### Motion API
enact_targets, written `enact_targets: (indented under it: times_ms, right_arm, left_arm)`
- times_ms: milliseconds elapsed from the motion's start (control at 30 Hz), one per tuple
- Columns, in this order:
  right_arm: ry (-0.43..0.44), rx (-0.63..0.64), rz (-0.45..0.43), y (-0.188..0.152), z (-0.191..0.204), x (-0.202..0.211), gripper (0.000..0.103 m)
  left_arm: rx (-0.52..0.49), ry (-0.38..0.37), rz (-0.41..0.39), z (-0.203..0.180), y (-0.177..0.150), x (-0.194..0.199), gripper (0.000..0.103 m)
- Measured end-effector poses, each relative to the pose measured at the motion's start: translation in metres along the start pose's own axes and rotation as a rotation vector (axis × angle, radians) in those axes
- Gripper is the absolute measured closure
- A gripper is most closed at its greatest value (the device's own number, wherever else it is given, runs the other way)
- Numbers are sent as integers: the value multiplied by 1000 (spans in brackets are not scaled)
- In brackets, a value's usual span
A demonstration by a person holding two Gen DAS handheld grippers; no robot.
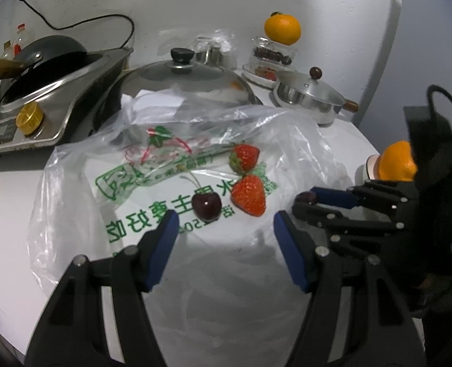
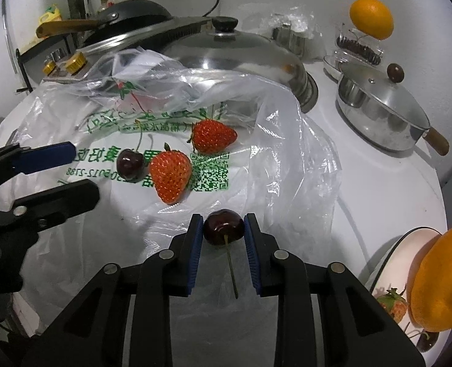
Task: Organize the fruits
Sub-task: 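Close the right gripper on the cherry stem-side while the left gripper approaches the strawberry, then close the left gripper on the strawberry while the right gripper holds the cherry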
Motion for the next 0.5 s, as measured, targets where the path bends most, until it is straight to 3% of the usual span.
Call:
enact_targets:
  times_ms: [500]
  right_arm:
    - [28, -26, -126, 26, -16, 47, 74]
  left_arm:
    - [-74, -5, -11, -24, 16, -15, 37]
Point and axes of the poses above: each gripper's, at about its wrist camera, not at the fingertips, and x roughly against the way its jaws point, z to its left, y to its top, the point moved 9 cm from there along -x, roughly the way its jaws point, and after that the axes turned 5 degrees about -z, right-handed, at the moved point
